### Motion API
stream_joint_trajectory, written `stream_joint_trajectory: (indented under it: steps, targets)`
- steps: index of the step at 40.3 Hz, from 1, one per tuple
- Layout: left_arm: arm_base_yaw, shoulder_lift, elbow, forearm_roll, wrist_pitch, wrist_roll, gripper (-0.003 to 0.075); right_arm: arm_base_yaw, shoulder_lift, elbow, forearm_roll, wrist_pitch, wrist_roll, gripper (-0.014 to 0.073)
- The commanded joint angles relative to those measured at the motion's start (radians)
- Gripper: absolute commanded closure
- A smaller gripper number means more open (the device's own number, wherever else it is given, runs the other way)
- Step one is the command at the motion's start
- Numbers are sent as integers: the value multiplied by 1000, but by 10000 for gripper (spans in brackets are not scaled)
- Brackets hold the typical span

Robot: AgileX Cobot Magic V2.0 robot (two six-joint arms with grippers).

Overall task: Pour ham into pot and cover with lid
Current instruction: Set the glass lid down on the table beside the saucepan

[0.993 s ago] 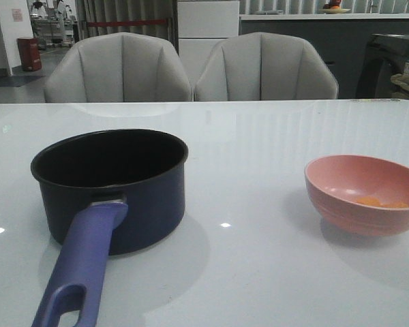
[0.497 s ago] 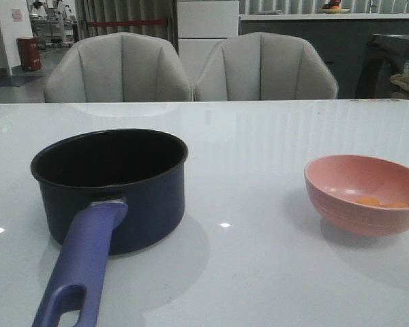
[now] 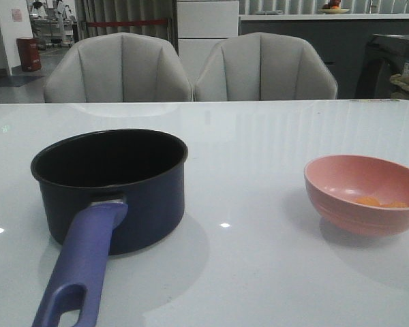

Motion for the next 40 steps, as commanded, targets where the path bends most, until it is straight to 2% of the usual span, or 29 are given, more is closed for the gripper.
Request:
stream_joint_trajectory:
  steps: [1,13,23,32,40]
  targets:
    - [-30,-151,15,-11,-72,10,165,-1,-20,10,-11,-75,0,440]
    - [-98,-546,193,-11,-198,54,165,-1,-20,10,-11,-75,0,440]
    - [-111,-895,442,-8,-349,54,166,-1,-20,10,-11,-75,0,440]
    - [-215,-1087,630,38,-392,54,166,-1,-20,10,-11,-75,0,440]
    - [-230,-1223,753,80,-486,54,166,-1,-20,10,-11,-75,0,440]
